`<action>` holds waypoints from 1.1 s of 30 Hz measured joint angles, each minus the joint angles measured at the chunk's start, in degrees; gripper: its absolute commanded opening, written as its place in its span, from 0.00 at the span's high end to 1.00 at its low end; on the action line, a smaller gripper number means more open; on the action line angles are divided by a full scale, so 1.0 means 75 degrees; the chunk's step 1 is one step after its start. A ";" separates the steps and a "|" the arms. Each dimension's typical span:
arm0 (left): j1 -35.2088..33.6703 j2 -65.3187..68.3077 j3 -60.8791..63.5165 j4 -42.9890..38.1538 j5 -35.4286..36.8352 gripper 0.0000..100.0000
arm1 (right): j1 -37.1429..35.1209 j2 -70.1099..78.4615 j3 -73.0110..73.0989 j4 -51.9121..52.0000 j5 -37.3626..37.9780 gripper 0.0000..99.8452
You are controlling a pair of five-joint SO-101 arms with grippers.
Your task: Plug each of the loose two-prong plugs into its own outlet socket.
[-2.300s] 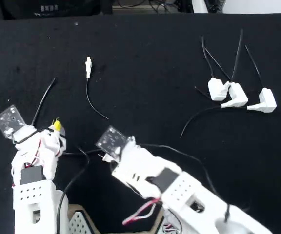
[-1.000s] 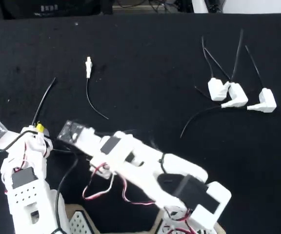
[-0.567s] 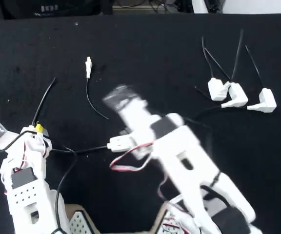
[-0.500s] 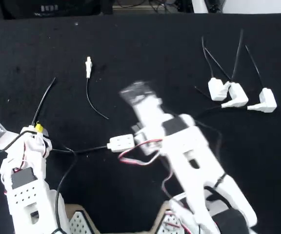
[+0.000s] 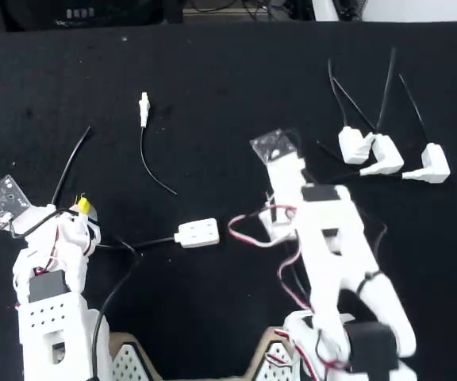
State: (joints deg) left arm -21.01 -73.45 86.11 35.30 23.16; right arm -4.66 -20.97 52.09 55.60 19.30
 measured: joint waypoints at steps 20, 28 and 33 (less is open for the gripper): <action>0.0000 0.0000 0.0000 0.0000 0.0000 0.82 | -0.0141 0.3329 -0.2544 0.0469 0.0012 0.92; 0.0023 0.0000 0.0000 0.0000 0.0000 0.82 | -0.0985 0.2590 -0.2040 0.0621 0.0070 0.92; 0.0023 0.0000 0.0000 0.0000 0.0000 0.82 | -0.1020 0.1852 -0.1594 0.0633 0.0070 0.92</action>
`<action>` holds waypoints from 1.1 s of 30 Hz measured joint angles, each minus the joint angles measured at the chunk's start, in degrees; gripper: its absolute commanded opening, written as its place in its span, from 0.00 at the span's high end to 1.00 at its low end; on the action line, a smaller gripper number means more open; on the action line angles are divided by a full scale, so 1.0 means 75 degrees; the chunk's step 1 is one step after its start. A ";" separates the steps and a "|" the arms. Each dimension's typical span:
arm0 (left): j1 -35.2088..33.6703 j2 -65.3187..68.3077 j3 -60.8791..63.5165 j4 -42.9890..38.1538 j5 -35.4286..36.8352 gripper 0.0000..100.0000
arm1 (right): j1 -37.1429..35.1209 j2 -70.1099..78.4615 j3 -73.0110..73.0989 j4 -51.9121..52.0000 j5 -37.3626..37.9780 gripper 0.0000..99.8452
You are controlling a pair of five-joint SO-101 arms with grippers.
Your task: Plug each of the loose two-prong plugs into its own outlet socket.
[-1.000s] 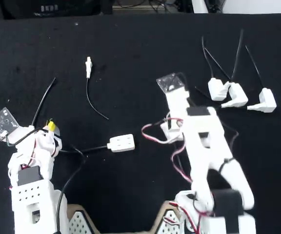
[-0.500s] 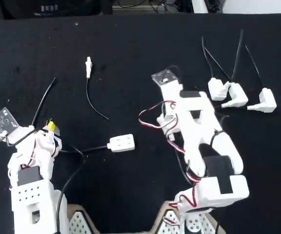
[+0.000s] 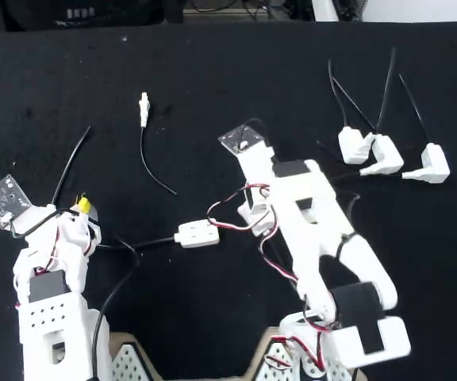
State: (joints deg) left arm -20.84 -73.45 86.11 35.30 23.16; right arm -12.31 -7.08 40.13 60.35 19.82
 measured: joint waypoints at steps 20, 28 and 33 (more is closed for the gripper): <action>0.0000 0.0000 0.0000 0.0000 0.0000 0.82 | 0.0129 -0.0305 0.1184 -0.1676 -0.0012 0.92; 0.0000 0.0000 0.0000 0.0000 0.0000 0.82 | -0.1114 -0.0305 0.1184 -0.1629 -0.0844 0.92; 0.0000 0.0000 0.0000 0.0000 0.0000 0.82 | -0.1172 -0.0305 0.1184 -0.1629 -0.0879 0.92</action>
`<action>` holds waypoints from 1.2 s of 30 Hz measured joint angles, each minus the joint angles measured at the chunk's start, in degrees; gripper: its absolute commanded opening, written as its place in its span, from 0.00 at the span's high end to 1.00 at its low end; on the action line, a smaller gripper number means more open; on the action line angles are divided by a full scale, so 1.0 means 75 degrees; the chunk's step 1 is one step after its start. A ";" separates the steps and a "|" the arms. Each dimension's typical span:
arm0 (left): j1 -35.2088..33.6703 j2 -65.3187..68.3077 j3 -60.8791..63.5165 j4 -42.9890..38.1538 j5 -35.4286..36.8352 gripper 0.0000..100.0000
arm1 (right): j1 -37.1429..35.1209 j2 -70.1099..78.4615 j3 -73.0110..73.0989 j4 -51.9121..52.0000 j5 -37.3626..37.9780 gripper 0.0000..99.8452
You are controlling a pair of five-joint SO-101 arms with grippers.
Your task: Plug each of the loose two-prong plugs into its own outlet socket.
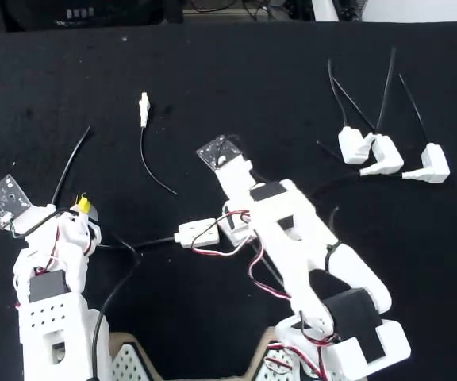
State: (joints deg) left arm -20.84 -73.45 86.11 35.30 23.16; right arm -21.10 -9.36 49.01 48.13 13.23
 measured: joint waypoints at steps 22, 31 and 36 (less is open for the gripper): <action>0.0000 0.0000 0.0000 0.0000 0.0000 0.82 | -0.0821 0.0188 0.0105 0.0047 -0.0059 0.91; 0.0000 0.0000 0.0000 0.0000 0.0000 0.82 | -0.0293 0.0223 -0.0059 0.0762 -0.0047 0.99; 0.0000 0.0000 0.0000 0.0000 0.0000 0.82 | 0.1149 -0.0785 -0.0047 0.1582 0.0809 0.99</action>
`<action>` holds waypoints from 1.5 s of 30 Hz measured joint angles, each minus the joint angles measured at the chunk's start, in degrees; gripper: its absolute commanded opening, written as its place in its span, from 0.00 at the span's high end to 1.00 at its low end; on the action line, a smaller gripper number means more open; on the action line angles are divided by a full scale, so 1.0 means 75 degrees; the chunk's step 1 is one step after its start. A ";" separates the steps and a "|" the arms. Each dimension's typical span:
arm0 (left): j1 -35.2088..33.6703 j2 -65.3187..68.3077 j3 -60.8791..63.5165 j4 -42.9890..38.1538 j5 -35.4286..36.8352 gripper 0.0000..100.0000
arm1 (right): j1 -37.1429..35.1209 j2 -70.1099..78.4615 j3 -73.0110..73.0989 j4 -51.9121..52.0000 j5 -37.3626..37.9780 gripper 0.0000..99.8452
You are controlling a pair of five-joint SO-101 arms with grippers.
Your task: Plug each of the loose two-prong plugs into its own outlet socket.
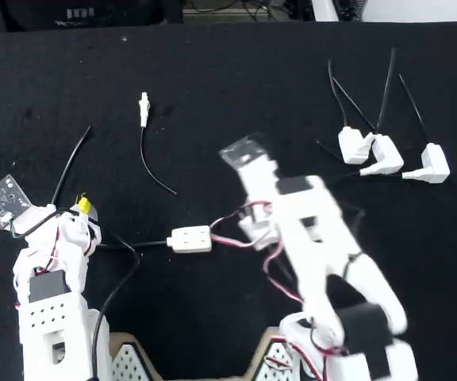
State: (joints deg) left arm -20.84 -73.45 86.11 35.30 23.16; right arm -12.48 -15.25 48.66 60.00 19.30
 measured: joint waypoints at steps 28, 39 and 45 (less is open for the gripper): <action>0.0000 0.0000 0.0000 0.0000 0.0000 0.82 | 0.0692 0.1289 -0.0574 -0.1301 0.0961 0.86; 0.0000 0.0000 0.0000 0.0000 0.0000 0.82 | 0.0692 0.1325 -0.0832 -0.1043 0.0914 0.86; 0.0000 0.0000 0.0000 0.0000 0.0000 0.82 | 0.0715 0.1055 -0.1207 -0.0516 0.0645 0.86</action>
State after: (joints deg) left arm -20.84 -73.45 86.11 35.30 23.16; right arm -7.12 -7.34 39.60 56.13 24.13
